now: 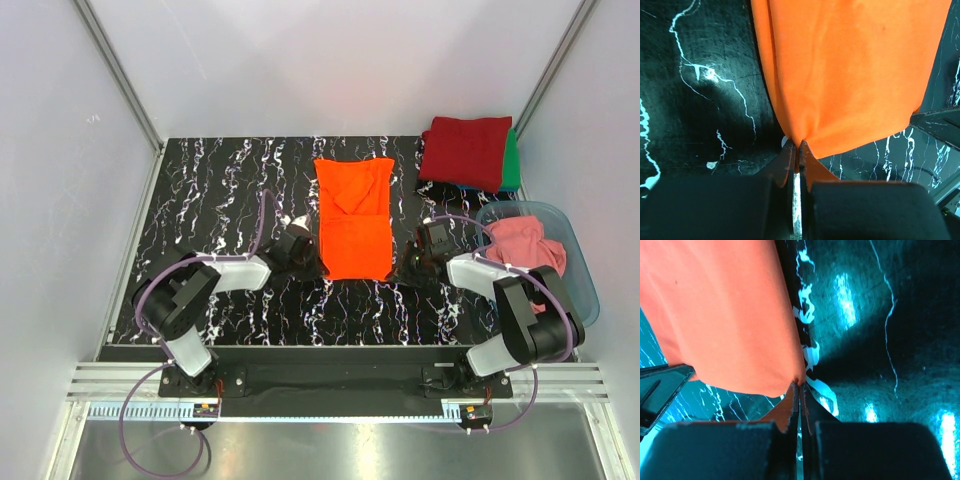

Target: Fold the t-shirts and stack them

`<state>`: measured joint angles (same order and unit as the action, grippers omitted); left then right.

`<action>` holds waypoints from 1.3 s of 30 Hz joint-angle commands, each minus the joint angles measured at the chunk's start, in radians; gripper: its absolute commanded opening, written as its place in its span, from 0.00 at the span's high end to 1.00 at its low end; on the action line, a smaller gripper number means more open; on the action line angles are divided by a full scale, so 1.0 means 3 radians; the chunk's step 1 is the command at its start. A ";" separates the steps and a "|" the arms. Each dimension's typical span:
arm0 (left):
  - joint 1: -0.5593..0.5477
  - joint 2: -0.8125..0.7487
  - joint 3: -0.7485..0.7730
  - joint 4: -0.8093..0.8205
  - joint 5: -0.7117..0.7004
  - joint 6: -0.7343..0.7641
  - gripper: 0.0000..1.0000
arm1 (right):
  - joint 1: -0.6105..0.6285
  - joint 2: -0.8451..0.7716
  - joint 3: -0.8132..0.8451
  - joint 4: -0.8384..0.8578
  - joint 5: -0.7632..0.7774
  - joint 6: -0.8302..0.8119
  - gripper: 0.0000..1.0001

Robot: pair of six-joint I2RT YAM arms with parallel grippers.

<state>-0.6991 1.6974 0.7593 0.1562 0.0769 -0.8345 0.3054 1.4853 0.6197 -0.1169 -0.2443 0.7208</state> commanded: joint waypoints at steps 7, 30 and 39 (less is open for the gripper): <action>-0.0435 -0.0569 -0.0306 -0.0510 -0.0353 -0.0148 1.00 | 0.0030 -0.0772 -0.0153 -0.0479 -0.0223 0.0062 1.00; -0.1260 -0.2222 0.0306 -0.2566 -0.1289 -0.0793 0.96 | 0.0409 -0.1946 0.0879 -0.2100 0.0211 0.0027 1.00; -0.0550 -0.2109 0.0547 -0.2592 -0.1003 -0.0476 0.91 | 0.0337 -0.1077 0.1707 -0.2054 0.0508 -0.0331 1.00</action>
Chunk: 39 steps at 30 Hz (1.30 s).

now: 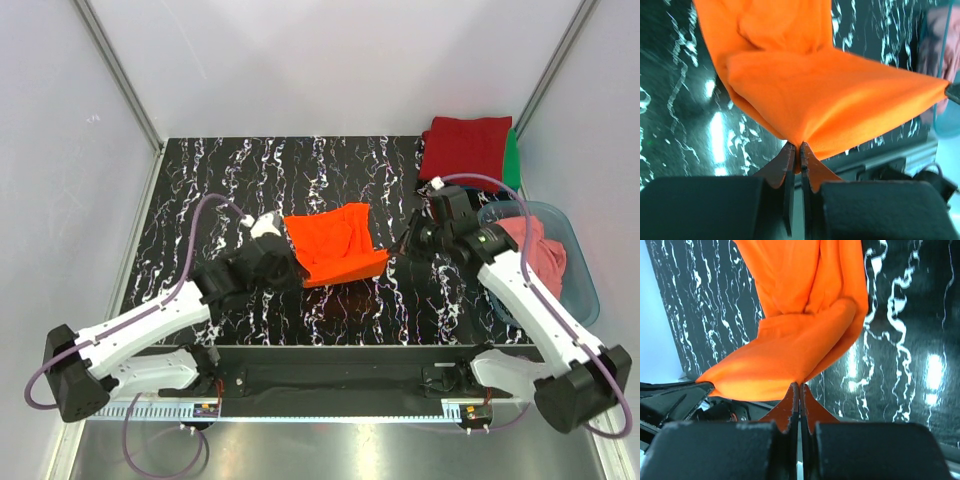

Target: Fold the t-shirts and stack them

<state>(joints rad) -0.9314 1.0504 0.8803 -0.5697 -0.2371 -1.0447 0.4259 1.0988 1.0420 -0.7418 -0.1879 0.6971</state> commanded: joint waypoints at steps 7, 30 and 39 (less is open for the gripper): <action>0.0792 0.0333 0.0394 -0.0126 0.0340 0.0562 0.90 | -0.0249 0.0857 0.0882 0.0105 0.0238 -0.0411 1.00; 0.2143 0.2698 0.1906 0.0033 0.1219 0.1390 0.85 | -0.0550 0.3224 0.2840 0.0212 0.0043 -0.0493 1.00; 0.2353 0.3719 0.2589 -0.0013 0.1215 0.1422 0.41 | -0.0586 0.4187 0.3667 0.0217 -0.0197 -0.0790 0.10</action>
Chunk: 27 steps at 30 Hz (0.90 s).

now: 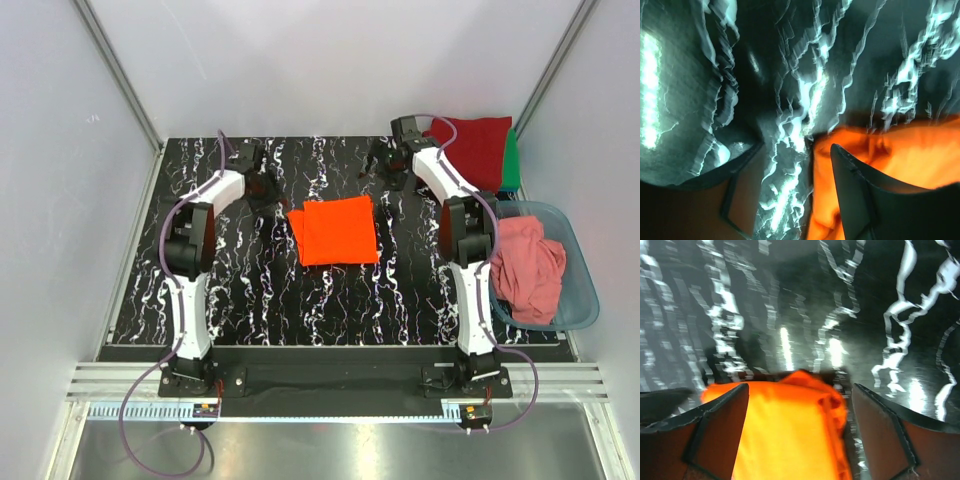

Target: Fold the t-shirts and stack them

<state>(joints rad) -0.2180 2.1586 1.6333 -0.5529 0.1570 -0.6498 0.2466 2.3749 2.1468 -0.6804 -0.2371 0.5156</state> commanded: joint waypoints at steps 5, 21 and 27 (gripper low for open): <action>-0.0040 -0.0551 -0.0661 0.0380 -0.0349 -0.0022 0.41 | -0.0024 -0.0731 -0.1104 0.0585 0.0136 -0.0159 0.08; -0.0444 -0.0901 -0.1272 0.1403 -0.0119 -0.0053 0.44 | -0.0106 -0.1013 -0.1986 0.1358 -0.0401 0.0015 0.11; -0.0449 -0.0891 -0.1328 0.1536 -0.0068 -0.0017 0.39 | -0.0142 -0.0825 -0.1854 0.1337 -0.0549 0.0015 0.11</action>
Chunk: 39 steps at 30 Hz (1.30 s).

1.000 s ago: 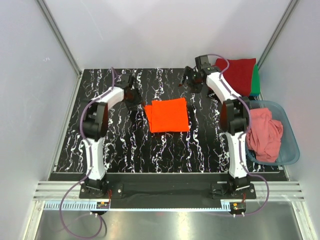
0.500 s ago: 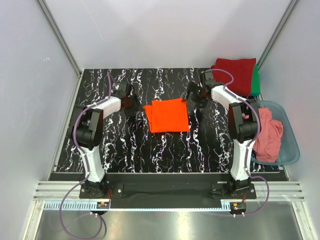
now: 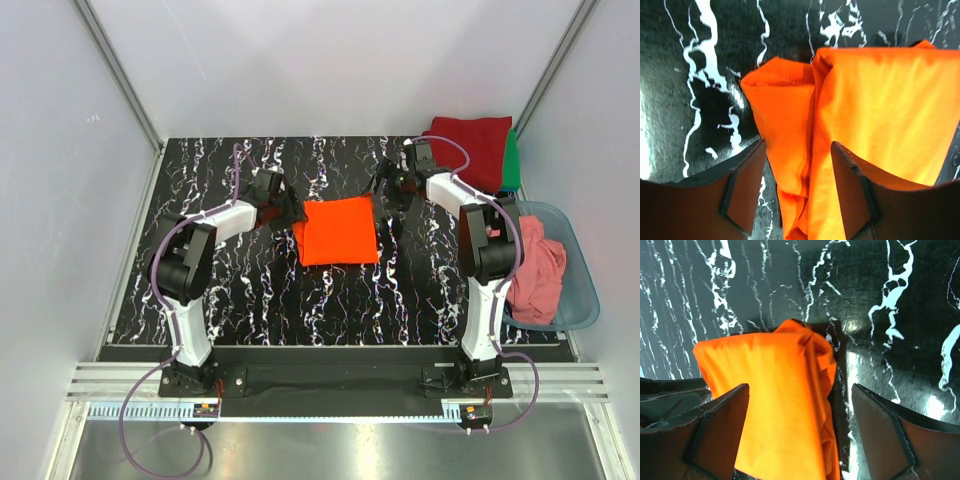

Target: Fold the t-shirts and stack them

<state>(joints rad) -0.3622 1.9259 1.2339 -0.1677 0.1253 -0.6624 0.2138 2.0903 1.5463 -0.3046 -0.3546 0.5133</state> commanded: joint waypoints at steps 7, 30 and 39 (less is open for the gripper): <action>-0.0015 0.0171 0.0213 0.0114 0.0053 0.0040 0.36 | -0.0033 0.0370 0.0327 -0.0007 -0.0316 0.0119 0.13; 0.0148 0.0923 0.0704 0.0972 0.1597 -0.0333 1.00 | -0.0053 0.0192 -0.0220 0.0427 -0.0577 0.0401 0.18; 0.0348 0.0846 0.0218 0.1505 0.1735 -0.0727 1.00 | -0.0109 -0.0207 -0.0803 0.0550 -0.0209 0.0350 0.12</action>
<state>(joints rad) -0.2661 2.2070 1.3186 0.2062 0.6155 -0.8486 0.1940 2.0819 1.3537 -0.1307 -0.4980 0.6373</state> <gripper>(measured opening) 0.035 0.875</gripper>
